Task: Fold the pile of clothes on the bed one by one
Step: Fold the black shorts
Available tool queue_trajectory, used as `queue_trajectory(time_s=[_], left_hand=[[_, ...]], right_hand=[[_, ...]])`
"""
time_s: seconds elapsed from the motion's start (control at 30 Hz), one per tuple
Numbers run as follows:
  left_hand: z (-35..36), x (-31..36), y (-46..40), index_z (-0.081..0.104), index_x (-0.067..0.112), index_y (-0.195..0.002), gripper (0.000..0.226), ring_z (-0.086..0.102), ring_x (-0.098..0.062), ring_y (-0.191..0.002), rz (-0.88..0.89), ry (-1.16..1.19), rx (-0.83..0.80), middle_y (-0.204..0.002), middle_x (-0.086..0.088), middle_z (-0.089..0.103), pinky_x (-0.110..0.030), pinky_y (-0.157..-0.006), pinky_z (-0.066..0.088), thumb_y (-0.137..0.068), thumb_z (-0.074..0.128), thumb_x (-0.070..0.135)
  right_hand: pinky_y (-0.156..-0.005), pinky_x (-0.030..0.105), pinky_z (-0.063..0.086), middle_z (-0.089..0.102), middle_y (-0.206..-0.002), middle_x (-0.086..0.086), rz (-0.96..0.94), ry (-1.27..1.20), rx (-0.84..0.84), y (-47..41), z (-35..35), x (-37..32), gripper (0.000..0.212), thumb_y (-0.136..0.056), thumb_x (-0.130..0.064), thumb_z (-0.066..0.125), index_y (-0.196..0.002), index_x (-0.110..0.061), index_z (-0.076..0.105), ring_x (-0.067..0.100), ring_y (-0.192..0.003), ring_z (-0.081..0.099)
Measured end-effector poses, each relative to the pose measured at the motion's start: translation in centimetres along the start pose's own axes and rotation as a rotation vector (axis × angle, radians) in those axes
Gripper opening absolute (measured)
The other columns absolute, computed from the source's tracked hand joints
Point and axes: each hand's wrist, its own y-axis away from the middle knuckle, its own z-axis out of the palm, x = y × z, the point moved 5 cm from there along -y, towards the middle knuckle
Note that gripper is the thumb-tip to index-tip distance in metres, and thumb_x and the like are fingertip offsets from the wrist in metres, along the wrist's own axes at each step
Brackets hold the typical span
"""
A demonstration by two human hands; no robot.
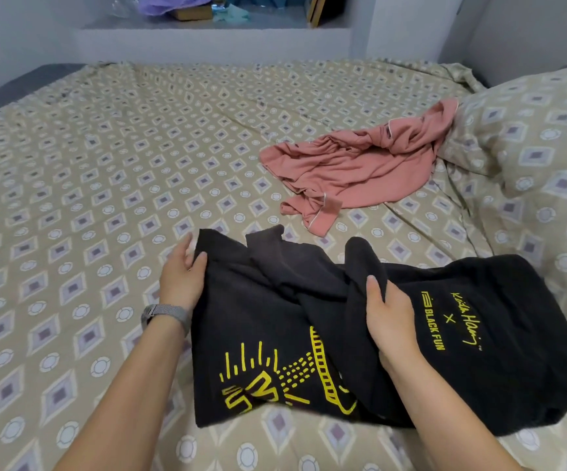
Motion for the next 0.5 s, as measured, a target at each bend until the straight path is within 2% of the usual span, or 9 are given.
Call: queue_trajectory(time_s=[0.03, 0.07, 0.13, 0.2, 0.27, 0.33, 0.4, 0.43, 0.5], left_hand=[[0.5, -0.8, 0.0, 0.034, 0.021, -0.148, 0.054, 0.052, -0.019, -0.124, -0.08, 0.017, -0.085, -0.134, 0.0, 0.055, -0.037, -0.107, 0.039, -0.098, 0.053, 0.025], [1.1, -1.3, 0.3, 0.021, 0.017, -0.153, 0.065, 0.046, -0.021, -0.131, -0.152, 0.005, -0.142, -0.143, -0.002, 0.048, -0.036, -0.111, 0.035, -0.097, 0.054, 0.028], [1.3, -1.2, 1.5, 0.015, 0.009, -0.153, 0.078, 0.048, -0.022, -0.127, -0.194, -0.073, -0.152, -0.14, -0.006, 0.051, -0.032, -0.106, 0.036, -0.094, 0.059, 0.034], [0.0, 0.0, 3.7, 0.027, 0.005, -0.148, 0.075, 0.056, -0.02, -0.104, -0.147, -0.261, -0.072, -0.102, 0.001, 0.063, -0.029, -0.091, 0.04, -0.091, 0.062, 0.04], [-1.8, 0.1, 6.0, 0.054, 0.008, -0.12, 0.055, 0.058, -0.021, -0.091, -0.141, -0.526, -0.109, -0.083, 0.002, 0.058, -0.031, -0.082, 0.043, -0.088, 0.06, 0.052], [-3.0, -1.1, 8.9, 0.057, 0.014, -0.088, 0.044, 0.061, -0.02, -0.075, -0.286, -0.598, -0.346, -0.079, -0.002, 0.061, -0.031, -0.069, 0.051, -0.085, 0.06, 0.058], [-3.8, -3.3, 11.8, 0.055, 0.015, -0.092, 0.032, 0.058, -0.012, -0.055, -0.48, -0.472, -0.61, -0.077, -0.002, 0.064, -0.021, -0.05, 0.048, -0.086, 0.068, 0.044], [-4.2, -4.3, 12.5, 0.054, 0.012, -0.091, 0.028, 0.056, -0.01, -0.052, -0.522, -0.424, -0.687, -0.075, -0.003, 0.064, -0.019, -0.05, 0.046, -0.087, 0.07, 0.034], [-5.4, -6.0, 12.7, 0.056, 0.007, -0.088, 0.011, 0.053, -0.01, -0.05, -0.504, -0.394, -0.698, -0.069, -0.006, 0.061, -0.022, -0.054, 0.044, -0.091, 0.064, 0.014]], right_hand=[[-0.082, 0.035, 0.048, 0.066, -0.091, 0.004, 0.045, -0.116, 0.003, 0.0, -0.1, -0.1, 0.034, -0.103, -0.031, 0.042, -0.098, -0.006, 0.065, 0.024, -0.094, 0.062], [-0.081, 0.034, 0.05, 0.066, -0.09, 0.003, 0.098, -0.235, -0.001, 0.0, -0.1, -0.3, 0.035, -0.103, -0.033, 0.042, -0.097, -0.007, 0.064, 0.021, -0.091, 0.062], [-0.095, 0.04, 0.051, 0.067, -0.11, 0.001, 0.153, -0.389, -0.006, 0.1, -0.3, -0.9, 0.04, -0.102, -0.04, 0.041, -0.117, -0.01, 0.062, 0.018, -0.105, 0.063], [-0.106, 0.043, 0.045, 0.059, -0.132, -0.002, 0.135, -0.438, -0.009, 0.2, -0.5, -2.0, 0.05, -0.101, -0.047, 0.039, -0.138, -0.015, 0.051, 0.016, -0.122, 0.055], [-0.11, 0.039, 0.04, 0.053, -0.139, -0.007, 0.079, -0.491, -0.091, 0.8, -0.2, -3.7, 0.052, -0.101, -0.049, 0.038, -0.145, -0.022, 0.043, 0.012, -0.127, 0.051], [-0.11, 0.031, 0.04, 0.057, -0.133, -0.012, -0.006, -0.473, -0.258, 2.3, 0.9, -5.3, 0.044, -0.101, -0.047, 0.037, -0.139, -0.027, 0.048, 0.004, -0.122, 0.054], [-0.104, 0.018, 0.042, 0.066, -0.117, -0.017, -0.135, -0.347, -0.482, 5.1, 2.7, -6.6, 0.029, -0.103, -0.038, 0.037, -0.119, -0.034, 0.061, -0.009, -0.109, 0.058], [-0.104, 0.017, 0.041, 0.067, -0.115, -0.02, -0.218, -0.243, -0.624, 6.8, 3.9, -6.8, 0.027, -0.104, -0.034, 0.038, -0.113, -0.036, 0.063, -0.011, -0.109, 0.057], [-0.116, 0.023, 0.026, 0.055, -0.137, -0.021, -0.401, 0.077, -0.944, 10.4, 6.5, -5.6, 0.029, -0.104, -0.033, 0.04, -0.126, -0.045, 0.056, -0.011, -0.127, 0.044]])
